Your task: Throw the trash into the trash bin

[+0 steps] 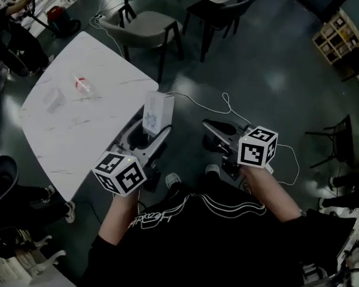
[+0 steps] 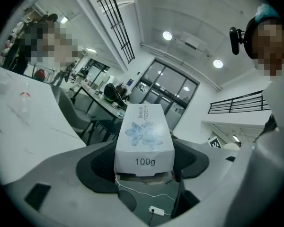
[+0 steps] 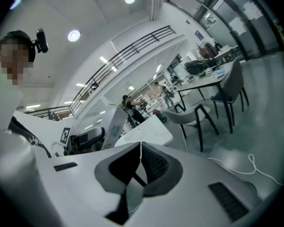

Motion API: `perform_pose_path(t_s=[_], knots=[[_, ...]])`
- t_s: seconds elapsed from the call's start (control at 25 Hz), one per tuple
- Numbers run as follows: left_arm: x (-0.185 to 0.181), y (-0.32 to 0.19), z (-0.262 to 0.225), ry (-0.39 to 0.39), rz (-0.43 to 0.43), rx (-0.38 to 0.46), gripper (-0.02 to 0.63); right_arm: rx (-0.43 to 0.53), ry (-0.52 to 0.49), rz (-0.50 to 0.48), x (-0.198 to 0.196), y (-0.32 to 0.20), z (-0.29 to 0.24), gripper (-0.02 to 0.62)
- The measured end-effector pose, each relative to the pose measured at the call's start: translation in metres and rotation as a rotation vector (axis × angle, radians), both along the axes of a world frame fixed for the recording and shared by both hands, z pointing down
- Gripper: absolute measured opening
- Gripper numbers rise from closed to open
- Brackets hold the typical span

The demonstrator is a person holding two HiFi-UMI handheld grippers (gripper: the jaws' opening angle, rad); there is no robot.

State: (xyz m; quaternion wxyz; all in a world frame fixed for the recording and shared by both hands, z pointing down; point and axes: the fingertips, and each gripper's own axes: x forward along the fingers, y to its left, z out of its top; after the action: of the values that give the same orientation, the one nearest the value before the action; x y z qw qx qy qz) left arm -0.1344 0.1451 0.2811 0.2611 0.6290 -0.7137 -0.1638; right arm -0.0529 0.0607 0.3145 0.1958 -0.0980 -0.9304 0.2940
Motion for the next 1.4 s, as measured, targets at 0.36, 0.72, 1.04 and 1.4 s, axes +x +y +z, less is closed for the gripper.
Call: perform_pose_path(t_s=[0.36,0.72,1.04,1.4], knots=[[0.104,-0.150,0.056,0.032,0.252,-0.142,0.328,-0.044,0.043,0.251,0.115,-0.132,0.049,0.034],[0.184,-0.235,0.188,0.065,0.364,-0.383,0.328,-0.137,0.092,0.380,0.194,-0.219,0.129,0.034],[0.218,-0.279,0.355,0.060,0.412,-0.628,0.328,-0.197,0.181,0.407,0.233,-0.264,0.208,0.034],[0.234,-0.277,0.484,-0.113,0.503,-0.932,0.328,-0.242,0.230,0.411,0.277,-0.281,0.243,0.033]])
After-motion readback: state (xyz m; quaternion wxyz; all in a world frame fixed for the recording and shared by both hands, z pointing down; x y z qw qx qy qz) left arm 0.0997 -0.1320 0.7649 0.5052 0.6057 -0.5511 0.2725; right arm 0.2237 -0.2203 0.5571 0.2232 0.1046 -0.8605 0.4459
